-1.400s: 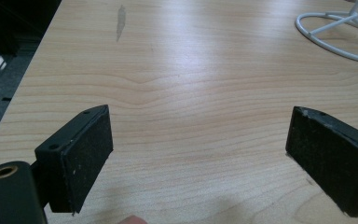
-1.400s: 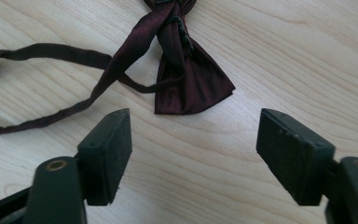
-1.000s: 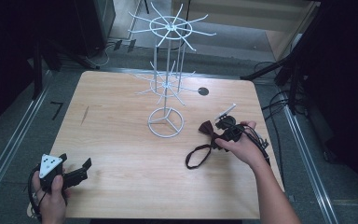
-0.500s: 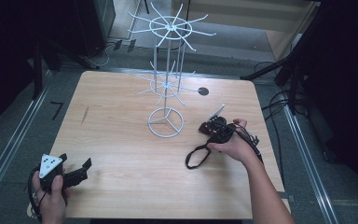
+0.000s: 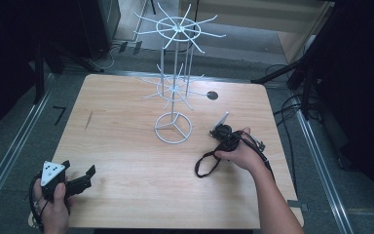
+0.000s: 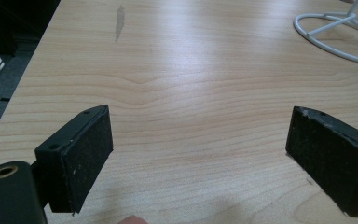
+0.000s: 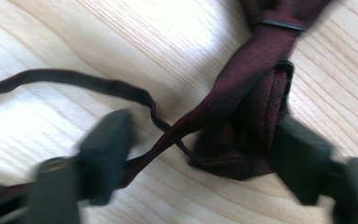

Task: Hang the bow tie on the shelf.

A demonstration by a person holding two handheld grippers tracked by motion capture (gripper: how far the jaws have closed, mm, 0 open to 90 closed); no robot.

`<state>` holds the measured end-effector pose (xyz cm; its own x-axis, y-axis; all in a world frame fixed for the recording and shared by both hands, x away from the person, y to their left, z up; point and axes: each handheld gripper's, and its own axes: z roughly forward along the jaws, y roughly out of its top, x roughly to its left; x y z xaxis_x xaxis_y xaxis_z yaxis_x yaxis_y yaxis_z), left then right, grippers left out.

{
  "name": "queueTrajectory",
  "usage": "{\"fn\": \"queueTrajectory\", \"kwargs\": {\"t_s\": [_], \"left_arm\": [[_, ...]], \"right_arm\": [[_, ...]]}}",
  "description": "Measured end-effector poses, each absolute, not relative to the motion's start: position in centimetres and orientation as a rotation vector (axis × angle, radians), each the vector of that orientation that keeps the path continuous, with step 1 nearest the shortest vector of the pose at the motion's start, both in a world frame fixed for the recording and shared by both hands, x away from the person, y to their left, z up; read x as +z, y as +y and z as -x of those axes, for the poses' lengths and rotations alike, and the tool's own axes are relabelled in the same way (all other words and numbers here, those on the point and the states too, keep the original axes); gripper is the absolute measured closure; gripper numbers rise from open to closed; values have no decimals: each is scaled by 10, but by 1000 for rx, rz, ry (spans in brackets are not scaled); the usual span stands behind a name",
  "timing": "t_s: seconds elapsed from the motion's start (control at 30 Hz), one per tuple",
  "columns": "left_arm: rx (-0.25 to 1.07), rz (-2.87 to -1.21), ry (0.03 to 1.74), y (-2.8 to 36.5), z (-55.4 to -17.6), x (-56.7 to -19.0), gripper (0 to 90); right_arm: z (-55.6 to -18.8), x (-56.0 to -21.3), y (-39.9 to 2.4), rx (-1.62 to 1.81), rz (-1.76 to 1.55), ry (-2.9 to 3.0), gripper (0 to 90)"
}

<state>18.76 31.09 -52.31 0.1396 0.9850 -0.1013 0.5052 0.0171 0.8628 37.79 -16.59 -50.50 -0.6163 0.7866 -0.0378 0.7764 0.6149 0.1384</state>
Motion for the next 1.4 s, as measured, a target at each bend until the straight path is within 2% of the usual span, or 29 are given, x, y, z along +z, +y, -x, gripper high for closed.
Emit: {"fn": "queueTrajectory", "kwargs": {"t_s": [0.1, 0.33, 0.4, 0.8, 1.4], "left_arm": [[746, -1604, 1476, 311, -188, -523, 79], [746, -1604, 1476, 311, -188, -523, 79], [747, -1603, 1476, 311, -188, -523, 79], [745, -1607, 1476, 311, -188, -523, 79], [747, -1609, 1475, 311, -188, -523, 79]], "right_arm": [[-377, -503, -166, 177, -1332, 2742, 523], [-377, -501, -165, 132, -1343, 2703, 777], [-377, -501, -165, 127, -1361, 2684, 809], [-368, -498, -190, 402, -1500, 2588, 849], [-351, -455, -204, 844, -1510, 2359, 848]]}}
